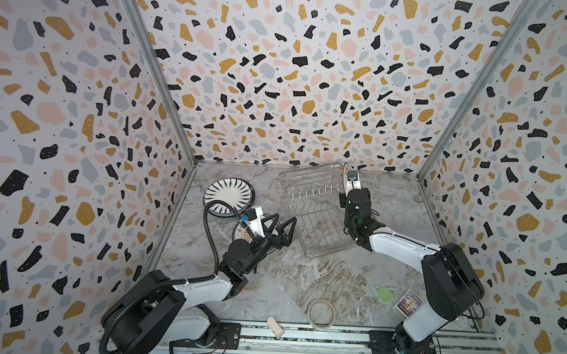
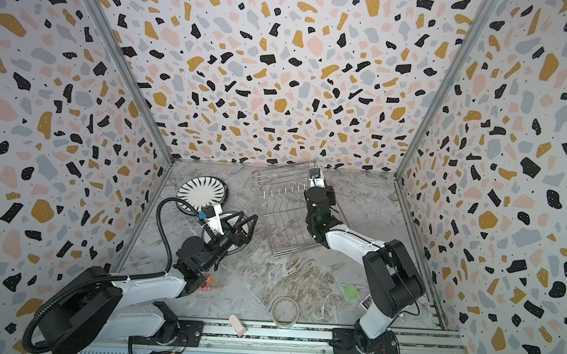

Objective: Unload the plates from the dish rack
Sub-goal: 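Close the right gripper on the last sunburst plate and lift it from the rack, then carry the upright plate toward the left gripper while the left gripper approaches its rim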

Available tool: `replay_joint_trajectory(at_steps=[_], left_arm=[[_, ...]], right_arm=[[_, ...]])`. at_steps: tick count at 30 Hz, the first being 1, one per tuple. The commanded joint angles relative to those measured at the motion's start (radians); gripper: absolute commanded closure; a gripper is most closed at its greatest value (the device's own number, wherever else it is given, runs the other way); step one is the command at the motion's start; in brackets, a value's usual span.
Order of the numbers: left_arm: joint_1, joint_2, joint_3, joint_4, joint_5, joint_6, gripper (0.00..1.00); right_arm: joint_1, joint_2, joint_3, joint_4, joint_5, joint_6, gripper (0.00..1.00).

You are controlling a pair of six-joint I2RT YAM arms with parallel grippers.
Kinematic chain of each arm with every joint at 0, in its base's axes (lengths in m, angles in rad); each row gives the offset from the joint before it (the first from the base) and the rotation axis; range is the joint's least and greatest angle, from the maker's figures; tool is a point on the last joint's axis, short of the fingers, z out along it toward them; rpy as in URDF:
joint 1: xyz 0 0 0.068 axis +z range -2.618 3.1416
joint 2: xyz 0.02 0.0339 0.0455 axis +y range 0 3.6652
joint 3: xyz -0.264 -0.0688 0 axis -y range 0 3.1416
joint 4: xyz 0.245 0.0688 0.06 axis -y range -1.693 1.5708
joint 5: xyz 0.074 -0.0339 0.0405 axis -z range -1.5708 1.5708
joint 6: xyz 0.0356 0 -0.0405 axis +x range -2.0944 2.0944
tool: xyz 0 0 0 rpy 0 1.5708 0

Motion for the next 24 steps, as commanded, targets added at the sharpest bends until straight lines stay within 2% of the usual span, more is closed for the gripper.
replay_joint_trajectory(at_steps=[1, 6, 13, 16, 24], left_arm=[[-0.004, -0.033, -0.023, -0.015, -0.066, 0.045, 0.00], [-0.004, -0.070, -0.033, -0.067, -0.091, 0.071, 0.00], [-0.004, -0.127, -0.063, -0.097, -0.129, 0.093, 0.00], [-0.004, -0.155, -0.062, -0.126, -0.125, 0.098, 0.00], [-0.004, -0.185, -0.069, -0.121, -0.057, 0.090, 0.00]], right_arm=[[0.028, -0.090, -0.021, 0.123, 0.057, -0.054, 0.98], [0.085, -0.172, -0.087, 0.182, 0.064, -0.094, 0.98], [0.189, -0.312, -0.168, 0.183, 0.033, -0.077, 0.98], [0.220, -0.398, -0.213, 0.142, -0.044, -0.028, 0.98], [0.221, -0.627, -0.328, 0.046, -0.285, 0.116, 0.98]])
